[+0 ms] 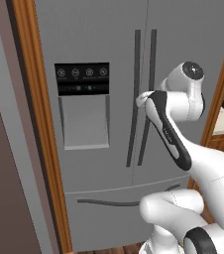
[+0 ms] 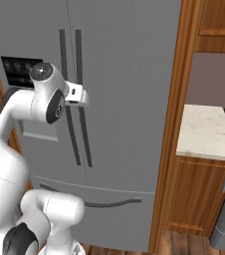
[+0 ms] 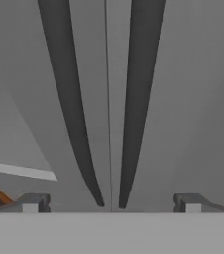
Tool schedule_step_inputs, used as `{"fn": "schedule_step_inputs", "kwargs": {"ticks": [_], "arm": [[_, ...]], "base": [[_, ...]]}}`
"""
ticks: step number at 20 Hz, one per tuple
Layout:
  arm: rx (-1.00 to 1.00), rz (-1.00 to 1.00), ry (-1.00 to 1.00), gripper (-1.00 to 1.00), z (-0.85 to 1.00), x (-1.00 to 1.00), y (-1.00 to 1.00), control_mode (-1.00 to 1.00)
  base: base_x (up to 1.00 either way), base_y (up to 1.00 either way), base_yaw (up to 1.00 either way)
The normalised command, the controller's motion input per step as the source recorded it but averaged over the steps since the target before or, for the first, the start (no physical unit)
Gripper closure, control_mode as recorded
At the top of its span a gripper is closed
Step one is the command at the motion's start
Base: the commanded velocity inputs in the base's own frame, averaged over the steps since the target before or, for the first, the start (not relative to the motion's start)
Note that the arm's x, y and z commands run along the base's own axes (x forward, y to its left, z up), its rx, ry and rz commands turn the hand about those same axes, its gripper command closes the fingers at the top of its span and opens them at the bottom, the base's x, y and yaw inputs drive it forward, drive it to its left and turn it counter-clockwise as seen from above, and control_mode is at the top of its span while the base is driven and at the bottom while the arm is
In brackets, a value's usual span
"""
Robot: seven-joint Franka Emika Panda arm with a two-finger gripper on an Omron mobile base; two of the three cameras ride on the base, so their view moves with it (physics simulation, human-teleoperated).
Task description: Gather the eggplant and avocado from the fridge and place them on a tray on the dining counter. Then gather the steaks from the fridge and place them on the other tray.
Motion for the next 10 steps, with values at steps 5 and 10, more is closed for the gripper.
{"fn": "schedule_step_inputs", "kwargs": {"ticks": [5, 10], "arm": [[0.07, 0.0, -0.38, -1.0, 0.07, 0.42, -0.04, -1.0], [0.02, 0.0, -0.3, -1.0, 0.0, 0.17, -0.14, -1.0]], "base": [[0.0, 0.0, 0.0], [0.0, 0.0, 0.0]]}}
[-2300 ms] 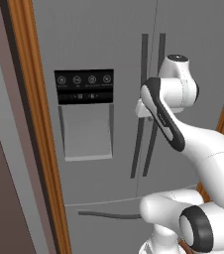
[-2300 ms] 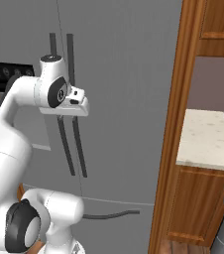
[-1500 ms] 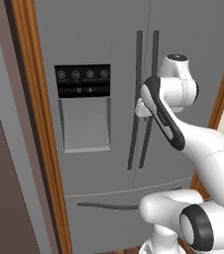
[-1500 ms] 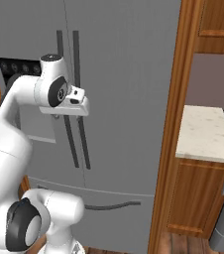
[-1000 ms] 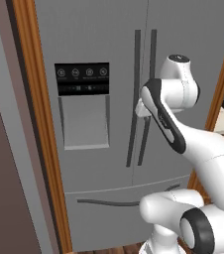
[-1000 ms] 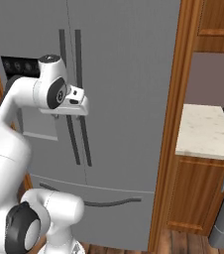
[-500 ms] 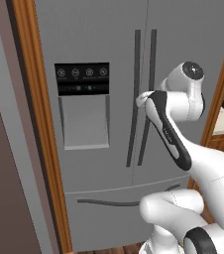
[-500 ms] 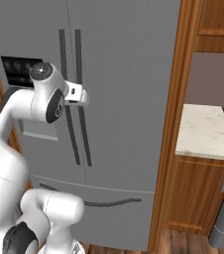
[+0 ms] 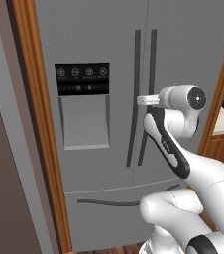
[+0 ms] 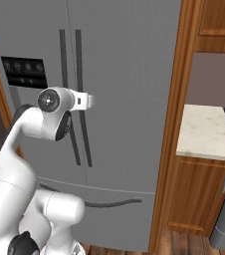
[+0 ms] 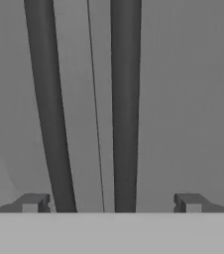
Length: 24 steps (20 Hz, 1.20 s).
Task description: Gather the eggplant and avocado from the fridge and place them on a tray on the dining counter. Then gather the steaks from the fridge and place them on the other tray.
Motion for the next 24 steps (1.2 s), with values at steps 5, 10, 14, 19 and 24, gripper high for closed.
{"fn": "schedule_step_inputs", "kwargs": {"ticks": [5, 10, 14, 19, 24], "arm": [[0.0, -0.01, -0.18, -1.0, 0.0, 0.13, -0.19, -1.0], [0.0, -0.02, -0.02, -1.0, -0.02, 0.31, -0.11, -1.0], [0.0, -0.01, -0.05, -1.0, 0.0, 0.27, 0.0, -1.0], [0.0, 0.0, -0.17, -1.0, 0.0, 0.05, 0.0, -1.0], [0.0, -0.01, -0.25, -1.0, -0.01, 0.03, 0.0, -1.0]], "base": [[0.0, 0.0, 0.0], [0.0, 0.0, 0.0], [0.0, 0.0, 0.0], [0.0, 0.0, 0.0], [0.0, 0.0, 0.0]]}}
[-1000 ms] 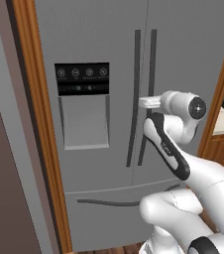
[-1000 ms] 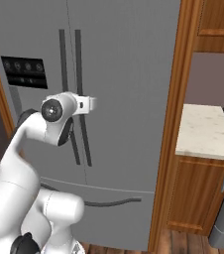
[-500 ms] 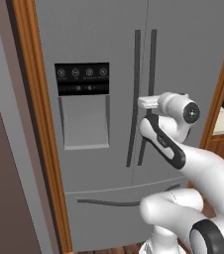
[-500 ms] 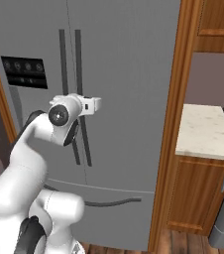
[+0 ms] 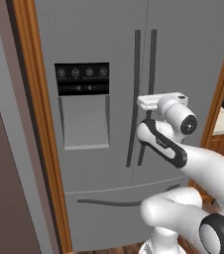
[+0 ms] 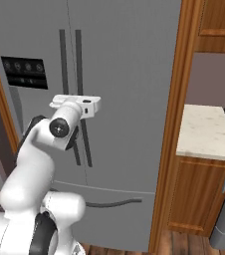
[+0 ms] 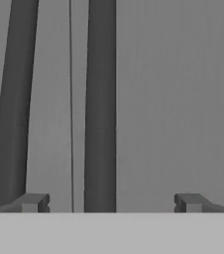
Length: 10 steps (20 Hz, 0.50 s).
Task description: Gather the eggplant and avocado from the fridge and place them on a tray on the dining counter. Then gather the steaks from the fridge and place them on the other tray.
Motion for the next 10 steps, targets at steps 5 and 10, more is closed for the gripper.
{"fn": "schedule_step_inputs", "kwargs": {"ticks": [5, 10], "arm": [[0.0, -0.01, -0.12, -1.0, -0.07, 0.26, 0.0, -1.0], [0.0, 0.0, -0.16, -1.0, -0.03, 0.19, 0.01, -1.0]], "base": [[0.0, 0.0, 0.0], [0.0, 0.0, 0.0]]}}
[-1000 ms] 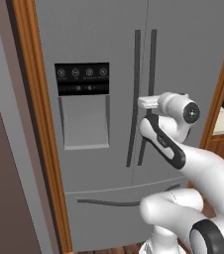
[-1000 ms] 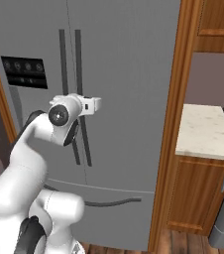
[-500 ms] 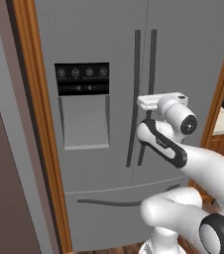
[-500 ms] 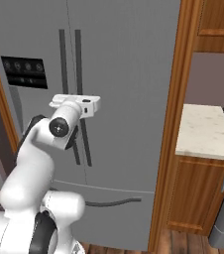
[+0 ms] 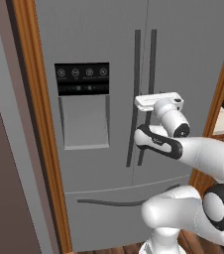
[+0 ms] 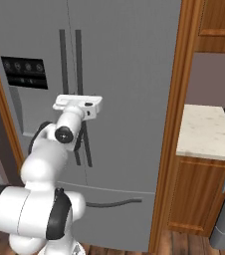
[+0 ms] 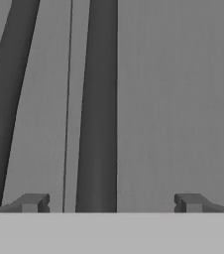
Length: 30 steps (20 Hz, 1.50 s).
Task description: Gather the eggplant and avocado from the fridge and place them on a tray on the dining counter. Then gather the steaks from the fridge and place them on the other tray.
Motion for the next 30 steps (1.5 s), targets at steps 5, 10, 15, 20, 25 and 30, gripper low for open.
{"fn": "schedule_step_inputs", "kwargs": {"ticks": [5, 10, 15, 20, 25, 30], "arm": [[0.0, 0.0, -0.03, -1.0, 0.0, 0.19, 0.0, -1.0], [0.0, 0.0, 0.0, 1.0, 0.0, 0.08, 0.0, -1.0], [0.0, 0.0, 0.0, 1.0, 0.0, 0.01, 0.0, -1.0], [0.0, 0.0, 0.0, 1.0, 0.0, 0.0, 0.0, -1.0], [0.0, 0.0, 0.0, 1.0, 0.0, -0.05, 0.0, -1.0], [0.0, 0.0, 0.03, 1.0, 0.04, -0.3, -0.17, -1.0]], "base": [[0.0, 0.0, 0.0], [0.0, 0.0, 0.0], [0.0, 0.0, 0.0], [0.0, 0.0, 0.0], [0.0, 0.0, 0.0], [0.0, 0.0, 0.0]]}}
